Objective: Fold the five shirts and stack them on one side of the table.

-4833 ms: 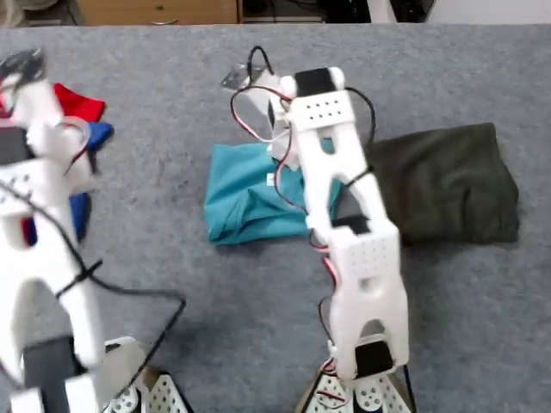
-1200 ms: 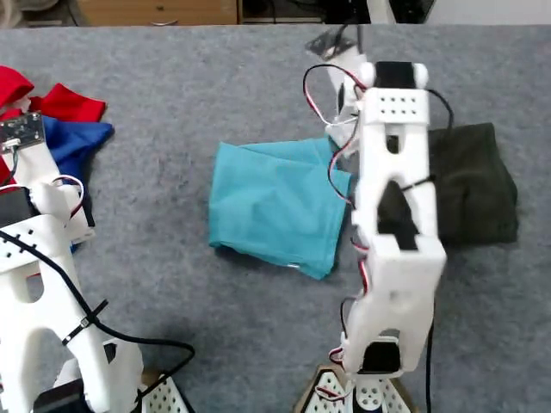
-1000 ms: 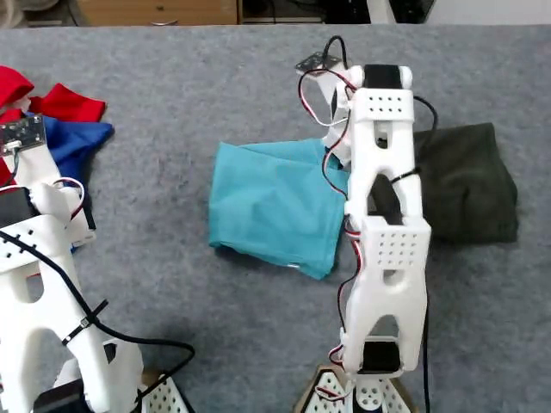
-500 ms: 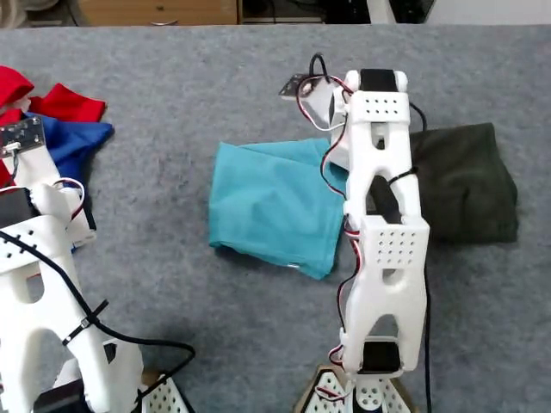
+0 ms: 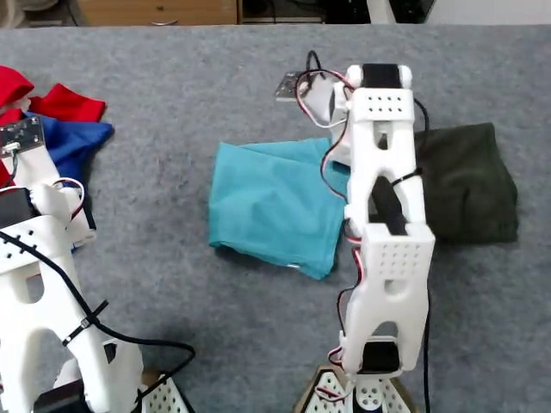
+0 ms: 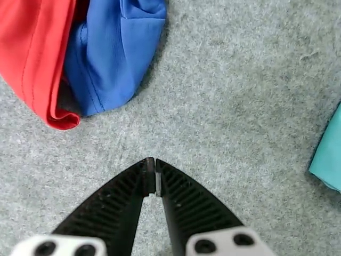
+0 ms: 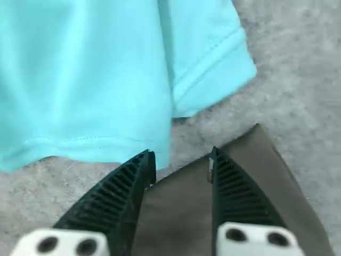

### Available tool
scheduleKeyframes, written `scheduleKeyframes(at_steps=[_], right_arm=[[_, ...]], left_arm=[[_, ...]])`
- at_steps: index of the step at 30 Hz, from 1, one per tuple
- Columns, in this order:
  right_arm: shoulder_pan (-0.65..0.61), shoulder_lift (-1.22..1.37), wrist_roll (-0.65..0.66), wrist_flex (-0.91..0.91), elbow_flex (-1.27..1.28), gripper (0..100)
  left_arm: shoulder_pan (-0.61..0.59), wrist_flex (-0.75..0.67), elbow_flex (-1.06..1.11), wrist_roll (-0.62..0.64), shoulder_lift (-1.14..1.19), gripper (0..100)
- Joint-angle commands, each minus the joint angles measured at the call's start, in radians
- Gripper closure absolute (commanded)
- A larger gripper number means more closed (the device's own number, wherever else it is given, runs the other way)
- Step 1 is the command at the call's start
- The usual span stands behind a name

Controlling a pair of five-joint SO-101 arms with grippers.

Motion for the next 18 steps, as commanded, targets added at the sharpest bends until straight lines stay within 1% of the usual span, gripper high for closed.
scheduleKeyframes(at_steps=[1,4,8,13,18], right_arm=[[-0.044,-0.122,0.049,0.020,0.145,81.9],[-0.042,-0.153,0.061,-0.011,0.240,81.9],[-0.031,-0.153,0.061,-0.087,0.295,82.0],[0.002,-0.145,0.058,-0.227,0.337,82.0],[0.010,-0.082,0.058,-0.232,0.329,82.1]], left_arm=[[-0.009,-0.011,-0.008,0.009,-0.024,98],[-0.009,-0.009,-0.008,0.009,-0.024,98],[-0.009,-0.009,-0.008,0.009,-0.024,98],[-0.009,-0.008,-0.008,0.009,-0.028,98],[-0.011,-0.006,-0.008,0.009,-0.030,98]])
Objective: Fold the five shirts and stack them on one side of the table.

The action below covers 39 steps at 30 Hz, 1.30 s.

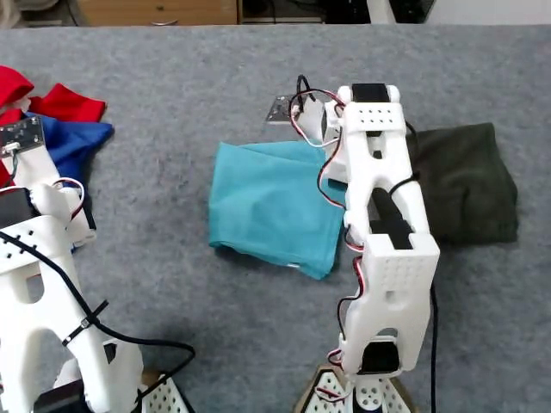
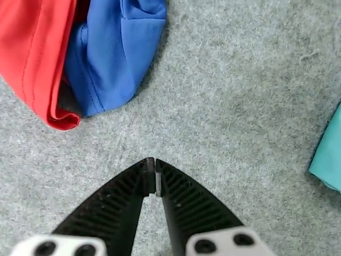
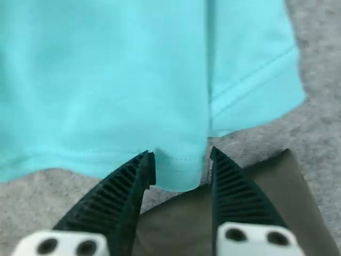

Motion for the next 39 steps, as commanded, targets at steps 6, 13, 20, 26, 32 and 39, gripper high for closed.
scheduleKeyframes(at_steps=[6,13,20,26,32,39], right_arm=[[0.018,0.038,0.009,-0.017,-0.005,87.3],[0.018,0.041,0.009,-0.014,-0.050,98.2],[0.018,0.041,0.008,-0.014,-0.193,98.3],[0.015,0.041,0.008,-0.014,-0.275,98.3],[-0.012,0.042,0.008,-0.025,-0.344,98.3],[-0.058,0.042,-0.003,-0.071,-0.389,98.3]], left_arm=[[-0.012,0.011,-0.008,0.009,-0.031,98],[-0.012,0.021,-0.008,0.009,-0.033,98],[-0.012,0.031,-0.008,0.011,-0.033,98],[-0.012,0.031,-0.008,0.011,-0.033,98],[-0.011,0.029,-0.008,0.032,-0.033,98],[-0.009,0.029,-0.008,0.049,-0.033,98]])
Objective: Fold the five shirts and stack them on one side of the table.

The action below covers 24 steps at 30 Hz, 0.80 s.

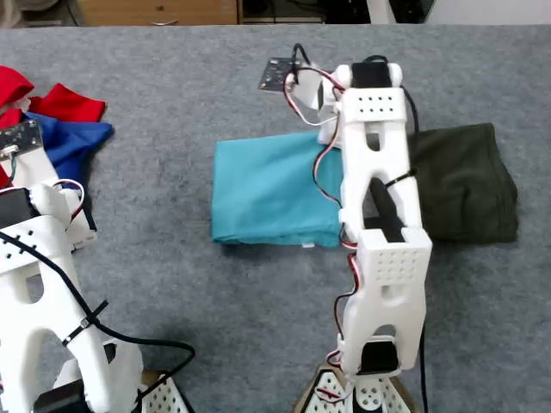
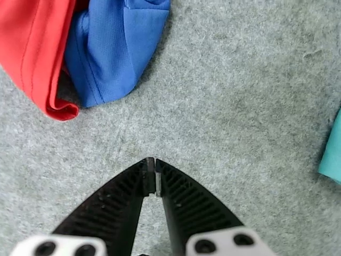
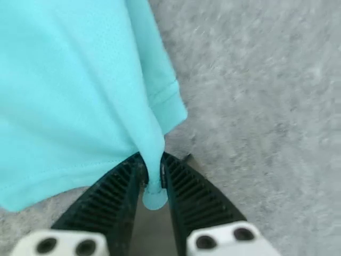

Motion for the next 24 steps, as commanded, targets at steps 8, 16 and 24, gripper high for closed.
scheduleKeyframes(at_steps=[8,16,24], right_arm=[[-0.028,-0.010,-0.055,-0.097,-0.048,98.0],[-0.028,-0.015,-0.055,-0.072,-0.050,91.7],[-0.022,-0.056,-0.046,0.187,-0.232,80.5]], left_arm=[[-0.011,0.008,-0.008,0.015,-0.033,98],[-0.011,0.008,-0.009,0.014,-0.033,98],[-0.003,0.049,-0.097,0.009,-0.033,98]])
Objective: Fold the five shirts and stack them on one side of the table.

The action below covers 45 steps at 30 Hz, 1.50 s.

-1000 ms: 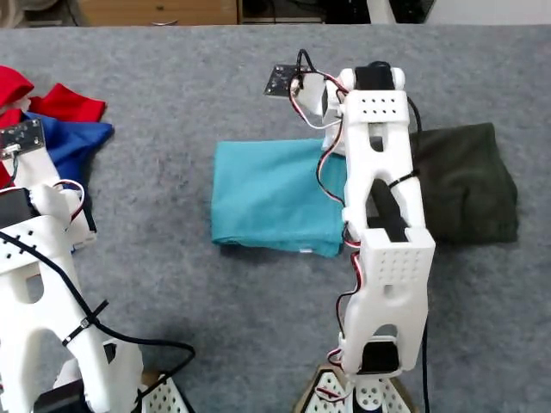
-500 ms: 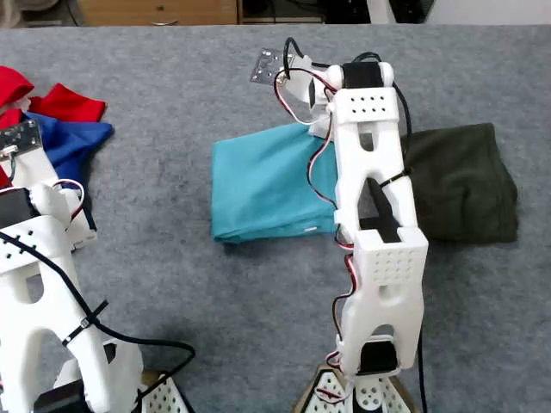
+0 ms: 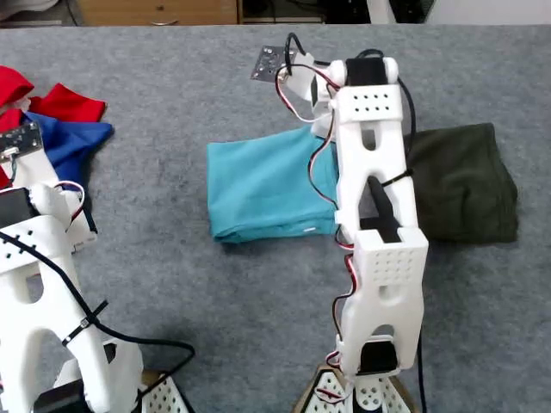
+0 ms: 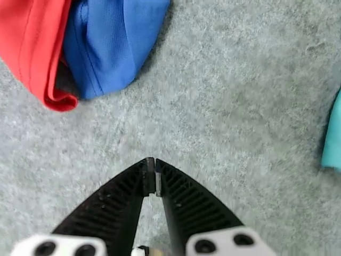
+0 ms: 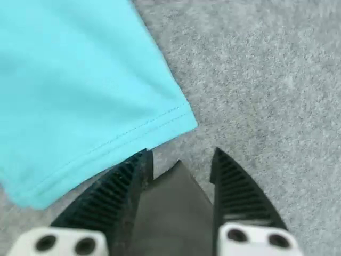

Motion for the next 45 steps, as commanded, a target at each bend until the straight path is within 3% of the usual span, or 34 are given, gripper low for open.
scheduleKeyframes(at_steps=[1,5,13,19,27,36,45], right_arm=[[-0.005,-0.065,0.018,0.135,-0.147,82.2],[0.002,-0.139,-0.087,0.169,-0.180,99.8],[-0.012,-0.450,-0.290,0.157,0.341,99.7],[-0.024,-0.644,-0.399,-0.124,0.829,99.7],[-0.016,-0.570,-0.535,-0.422,1.144,99.5],[0.065,-0.478,-0.531,-0.463,1.199,99.6],[0.068,-0.538,-0.531,-0.425,1.179,99.6]], left_arm=[[-0.002,0.011,-0.094,0.008,-0.033,98],[0.057,0.012,-0.180,0.015,-0.022,98],[0.388,-0.086,-0.324,0.178,0.077,98],[0.466,-0.270,-0.512,0.330,0.410,98],[0.583,-0.288,-0.813,0.338,0.855,98],[0.615,-0.370,-1.025,0.331,1.283,98],[0.543,-0.149,-1.415,0.331,1.445,98]])
